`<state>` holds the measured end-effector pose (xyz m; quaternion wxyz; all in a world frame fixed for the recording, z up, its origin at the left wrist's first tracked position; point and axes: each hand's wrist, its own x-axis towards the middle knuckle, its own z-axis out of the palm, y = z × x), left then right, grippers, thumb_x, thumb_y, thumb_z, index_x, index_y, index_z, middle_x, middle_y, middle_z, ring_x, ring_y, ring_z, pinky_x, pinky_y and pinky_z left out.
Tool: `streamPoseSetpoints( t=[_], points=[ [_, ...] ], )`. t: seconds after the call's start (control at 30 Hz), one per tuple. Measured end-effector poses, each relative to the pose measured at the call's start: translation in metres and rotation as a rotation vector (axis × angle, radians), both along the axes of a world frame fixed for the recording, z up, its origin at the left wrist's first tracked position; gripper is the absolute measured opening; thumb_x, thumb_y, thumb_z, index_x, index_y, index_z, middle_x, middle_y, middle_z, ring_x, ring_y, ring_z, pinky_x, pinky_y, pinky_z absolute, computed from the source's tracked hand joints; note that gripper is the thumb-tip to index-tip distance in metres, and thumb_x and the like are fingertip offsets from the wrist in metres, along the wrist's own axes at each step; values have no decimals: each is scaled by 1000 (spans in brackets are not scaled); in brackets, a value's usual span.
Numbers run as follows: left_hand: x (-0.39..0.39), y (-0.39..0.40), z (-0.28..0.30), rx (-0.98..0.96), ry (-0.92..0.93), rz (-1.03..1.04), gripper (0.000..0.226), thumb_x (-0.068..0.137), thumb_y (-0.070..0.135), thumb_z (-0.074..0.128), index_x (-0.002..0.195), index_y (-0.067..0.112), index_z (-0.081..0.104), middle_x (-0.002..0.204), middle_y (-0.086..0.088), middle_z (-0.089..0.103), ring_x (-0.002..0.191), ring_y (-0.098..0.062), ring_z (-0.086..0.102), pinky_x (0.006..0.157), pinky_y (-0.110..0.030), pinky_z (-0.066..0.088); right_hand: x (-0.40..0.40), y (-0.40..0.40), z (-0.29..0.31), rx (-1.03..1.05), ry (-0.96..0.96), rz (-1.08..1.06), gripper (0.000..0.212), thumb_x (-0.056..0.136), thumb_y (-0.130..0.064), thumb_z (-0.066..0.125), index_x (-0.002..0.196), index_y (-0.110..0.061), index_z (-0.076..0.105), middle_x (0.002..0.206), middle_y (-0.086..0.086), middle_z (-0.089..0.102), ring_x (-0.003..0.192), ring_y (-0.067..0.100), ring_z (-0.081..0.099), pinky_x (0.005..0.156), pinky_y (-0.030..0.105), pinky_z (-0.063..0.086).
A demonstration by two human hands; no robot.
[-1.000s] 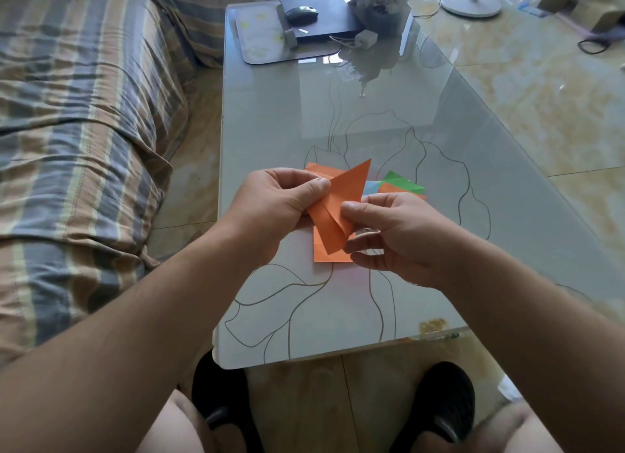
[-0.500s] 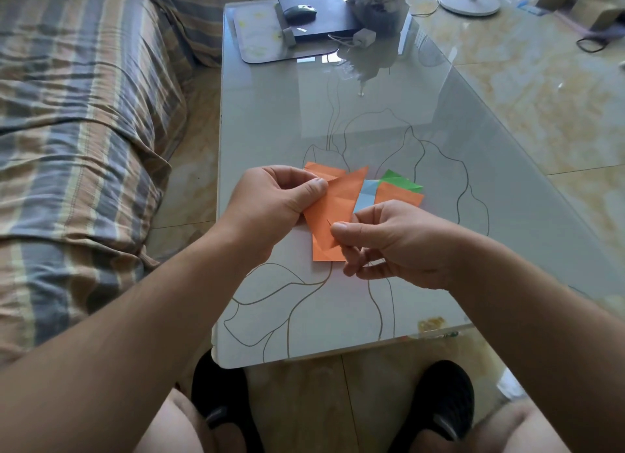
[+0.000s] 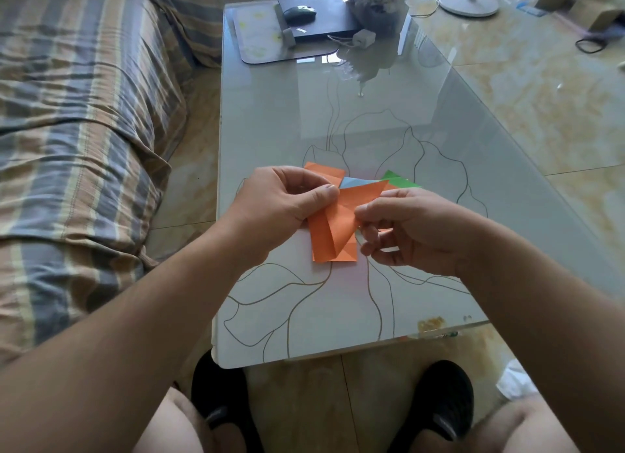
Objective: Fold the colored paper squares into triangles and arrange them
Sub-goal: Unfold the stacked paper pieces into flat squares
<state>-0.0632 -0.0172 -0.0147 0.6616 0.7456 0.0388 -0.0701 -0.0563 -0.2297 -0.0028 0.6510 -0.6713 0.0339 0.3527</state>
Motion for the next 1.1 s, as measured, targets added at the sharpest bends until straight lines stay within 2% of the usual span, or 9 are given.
streamPoseSetpoints(
  t=[0.07, 0.2, 0.27, 0.33, 0.43, 0.53, 0.7, 0.93, 1.1],
  points=[
    [0, -1, 3, -79, 34, 24, 14, 94, 22, 74, 96, 8, 76, 90, -15, 77, 82, -26, 73, 82, -48, 64, 0, 2, 0, 31, -12, -51, 24, 95, -20, 71, 72, -20, 63, 78, 8, 64, 74, 27, 65, 71, 35, 48],
    [2, -7, 8, -350, 276, 84, 35, 97, 44, 64, 106, 11, 70, 98, -17, 76, 83, -29, 74, 79, -41, 63, -2, 10, -3, 150, 6, -291, 17, 92, -23, 75, 78, -17, 66, 77, 5, 67, 66, 23, 62, 67, 32, 48],
    [-2, -14, 7, -450, 378, 110, 42, 85, 51, 73, 106, 15, 68, 95, -11, 73, 79, -23, 72, 81, -39, 63, -4, 17, -8, 223, 76, -404, 16, 90, -26, 76, 83, -17, 65, 74, 2, 67, 62, 20, 59, 65, 30, 47],
    [-9, -26, 2, -513, 402, 94, 51, 69, 48, 80, 107, 16, 65, 93, -7, 69, 77, -19, 70, 82, -36, 62, -7, 24, -13, 306, 169, -479, 17, 84, -31, 79, 86, -20, 65, 70, -3, 65, 58, 14, 55, 62, 27, 44],
    [-19, -46, -7, -575, 367, 109, 29, 77, 30, 80, 96, 14, 65, 82, -3, 70, 71, -13, 67, 70, -25, 55, -13, 33, -18, 362, 227, -496, 20, 79, -35, 79, 86, -23, 64, 67, -6, 61, 54, 8, 50, 60, 23, 38],
    [-18, -51, -15, -599, 381, 221, 10, 91, 17, 75, 92, 12, 66, 75, -2, 68, 68, -12, 63, 62, -22, 52, -14, 37, -21, 334, 255, -520, 16, 88, -32, 77, 86, -22, 65, 66, -5, 60, 50, 8, 51, 58, 23, 38],
    [-14, -46, -17, -570, 378, 264, 10, 94, 13, 72, 89, 15, 64, 71, 0, 67, 70, -14, 62, 67, -27, 51, -13, 36, -24, 210, 184, -528, 14, 91, -23, 76, 99, -16, 66, 68, -2, 62, 51, 13, 52, 50, 24, 42],
    [-16, -50, -15, -597, 369, 271, 6, 95, 13, 69, 91, 14, 65, 77, -3, 67, 73, -16, 65, 63, -26, 53, -15, 37, -22, 196, 127, -523, 10, 90, -16, 75, 82, -15, 69, 70, 2, 64, 55, 14, 52, 56, 28, 42],
    [-14, -47, -15, -538, 356, 312, 11, 94, 12, 72, 87, 10, 64, 70, -2, 66, 63, -11, 61, 63, -25, 54, -14, 35, -19, 137, 123, -528, 13, 89, -18, 76, 77, -18, 69, 66, -2, 63, 52, 14, 51, 55, 27, 41]
  ],
)
